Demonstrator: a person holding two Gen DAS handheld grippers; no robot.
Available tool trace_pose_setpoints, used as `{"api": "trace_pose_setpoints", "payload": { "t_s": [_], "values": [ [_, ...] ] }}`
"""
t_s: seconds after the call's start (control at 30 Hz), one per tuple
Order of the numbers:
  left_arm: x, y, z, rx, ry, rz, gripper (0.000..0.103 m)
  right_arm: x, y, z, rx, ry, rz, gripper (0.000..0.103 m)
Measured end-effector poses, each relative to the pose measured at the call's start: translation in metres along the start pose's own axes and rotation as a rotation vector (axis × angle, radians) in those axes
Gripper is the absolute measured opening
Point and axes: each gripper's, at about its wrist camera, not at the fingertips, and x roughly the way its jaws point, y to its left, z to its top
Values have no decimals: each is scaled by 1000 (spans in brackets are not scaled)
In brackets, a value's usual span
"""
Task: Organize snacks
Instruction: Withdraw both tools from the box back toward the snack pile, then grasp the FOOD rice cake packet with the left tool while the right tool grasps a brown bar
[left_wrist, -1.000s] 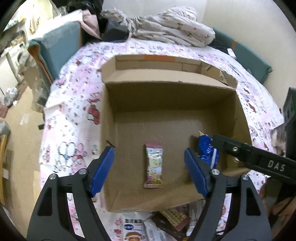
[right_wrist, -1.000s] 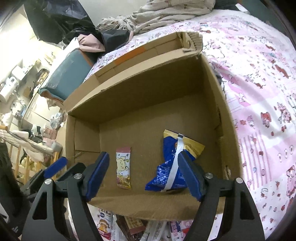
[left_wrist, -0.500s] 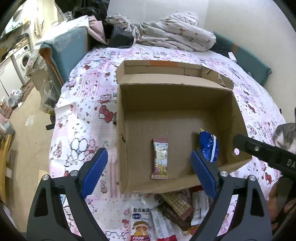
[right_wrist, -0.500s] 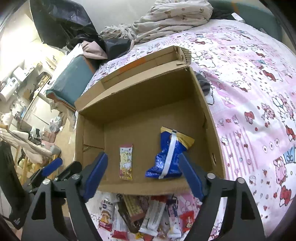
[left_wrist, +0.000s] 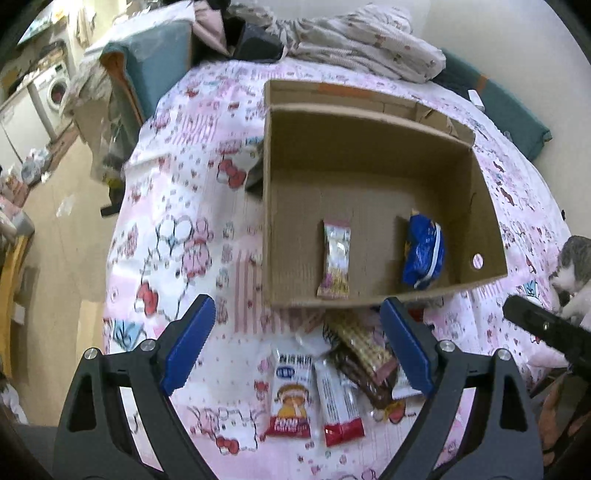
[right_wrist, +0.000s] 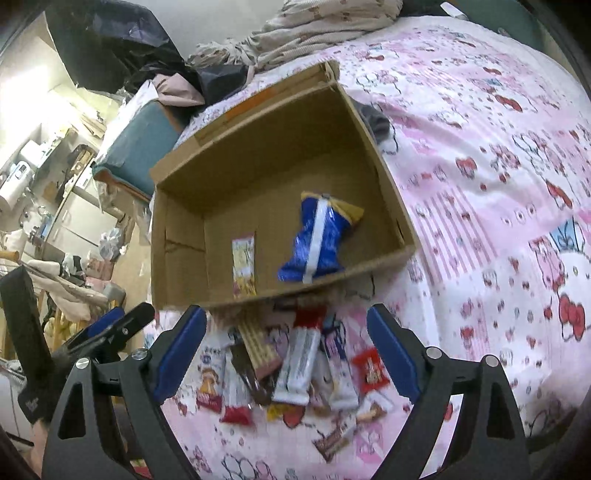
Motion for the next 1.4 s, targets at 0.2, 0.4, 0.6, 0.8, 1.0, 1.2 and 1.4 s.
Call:
{"api": "trace_pose_setpoints", "payload": {
  "t_s": [0.2, 0.4, 0.6, 0.8, 1.0, 1.2, 1.4],
  "values": [
    [-1, 7, -14, -11, 36, 13, 89, 2, -12, -23, 38, 58, -9, 91],
    [3, 21, -27, -55, 95, 6, 89, 13, -24, -39, 103, 147, -20, 91],
    [18, 42, -36, -142, 168, 32, 77, 32, -36, -48, 199, 229, -18, 91],
    [52, 48, -49, -185, 296, 19, 63, 36, -41, -47, 232, 235, -25, 91],
    [76, 22, -62, -99, 346, 27, 54, 35, -48, -45, 260, 228, -24, 91],
    [91, 12, -72, -66, 393, 36, 34, 37, -55, -57, 266, 291, -55, 71],
    [88, 18, -71, -98, 401, 35, 27, 63, -48, -77, 194, 409, -157, 49]
  ]
}}
